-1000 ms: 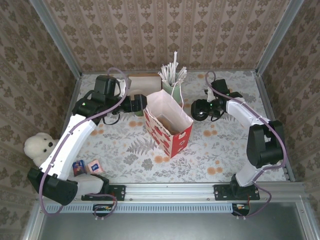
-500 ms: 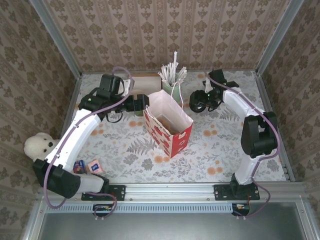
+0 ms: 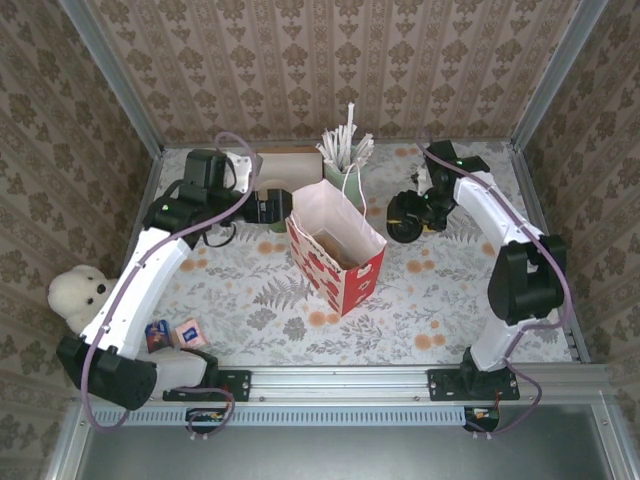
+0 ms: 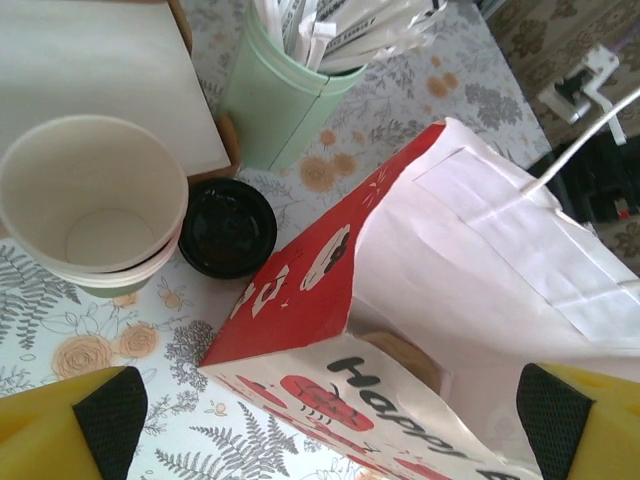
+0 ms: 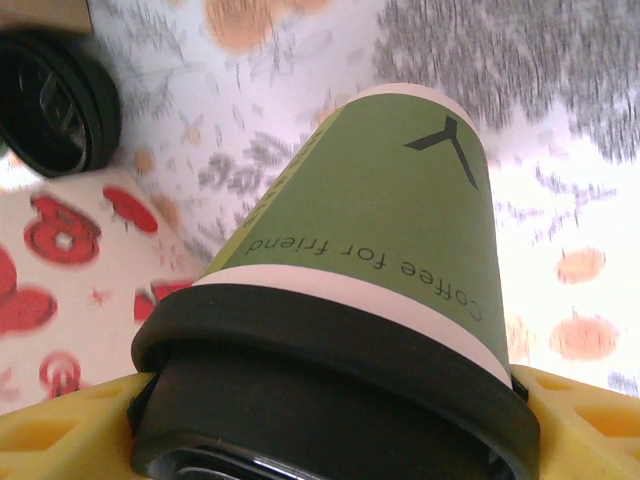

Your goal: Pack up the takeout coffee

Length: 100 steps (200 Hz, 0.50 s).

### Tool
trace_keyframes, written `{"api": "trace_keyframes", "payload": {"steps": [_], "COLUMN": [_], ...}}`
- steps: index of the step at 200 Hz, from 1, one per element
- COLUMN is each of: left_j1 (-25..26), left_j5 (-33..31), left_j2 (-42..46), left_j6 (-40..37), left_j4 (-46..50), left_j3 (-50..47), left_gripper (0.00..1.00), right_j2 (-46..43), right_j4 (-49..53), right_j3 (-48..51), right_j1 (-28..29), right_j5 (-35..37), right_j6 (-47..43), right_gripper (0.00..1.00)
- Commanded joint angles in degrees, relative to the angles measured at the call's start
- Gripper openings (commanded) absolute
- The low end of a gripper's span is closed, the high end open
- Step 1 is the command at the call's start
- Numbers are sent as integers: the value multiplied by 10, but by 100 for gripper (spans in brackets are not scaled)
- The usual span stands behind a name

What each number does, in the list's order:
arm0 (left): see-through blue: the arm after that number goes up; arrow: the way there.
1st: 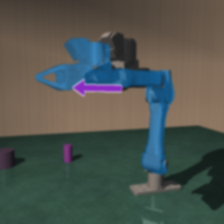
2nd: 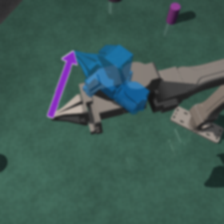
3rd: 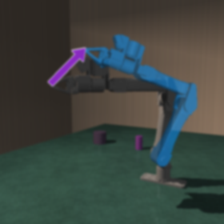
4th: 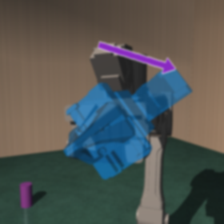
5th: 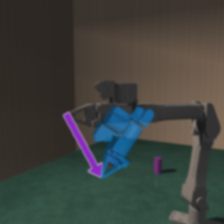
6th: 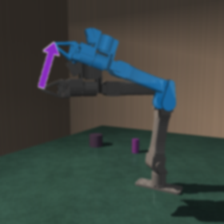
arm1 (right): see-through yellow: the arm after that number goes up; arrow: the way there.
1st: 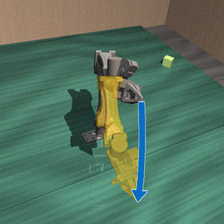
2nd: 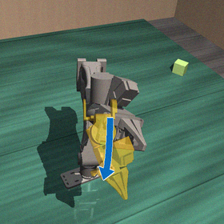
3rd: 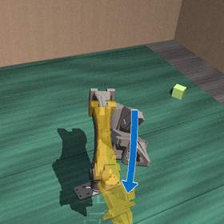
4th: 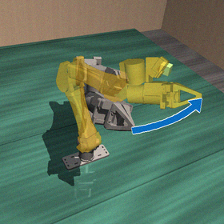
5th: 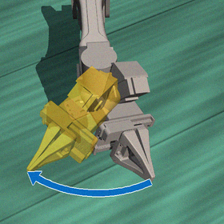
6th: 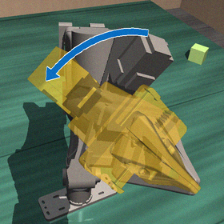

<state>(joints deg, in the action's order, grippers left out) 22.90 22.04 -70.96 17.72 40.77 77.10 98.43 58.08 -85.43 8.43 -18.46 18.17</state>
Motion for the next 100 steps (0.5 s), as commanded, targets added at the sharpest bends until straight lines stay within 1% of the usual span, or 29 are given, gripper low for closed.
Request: {"api": "trace_keyframes", "payload": {"steps": [1,22,49,90,100], "left_j1": [-5,-7,-7,-9,-8], "left_j5": [21,42,68,81,81], "left_j2": [19,28,44,64,66], "left_j6": [-37,-58,-79,-92,-95], "left_j4": [-23,-30,-48,-84,-86], "left_j3": [-10,-17,-34,-61,-63], "left_gripper": [99,100,100,100,100], "right_j2": [-61,-82,-102,-103,-99], "right_j4": [103,144,171,193,194], "right_j3": [29,50,83,118,121], "right_j1": [-2,-2,-1,-1,-1], "right_j5": [-25,-37,-46,-79,-78], "right_j6": [7,13,21,19,15], "right_gripper": [81,81,81,82,82]}}
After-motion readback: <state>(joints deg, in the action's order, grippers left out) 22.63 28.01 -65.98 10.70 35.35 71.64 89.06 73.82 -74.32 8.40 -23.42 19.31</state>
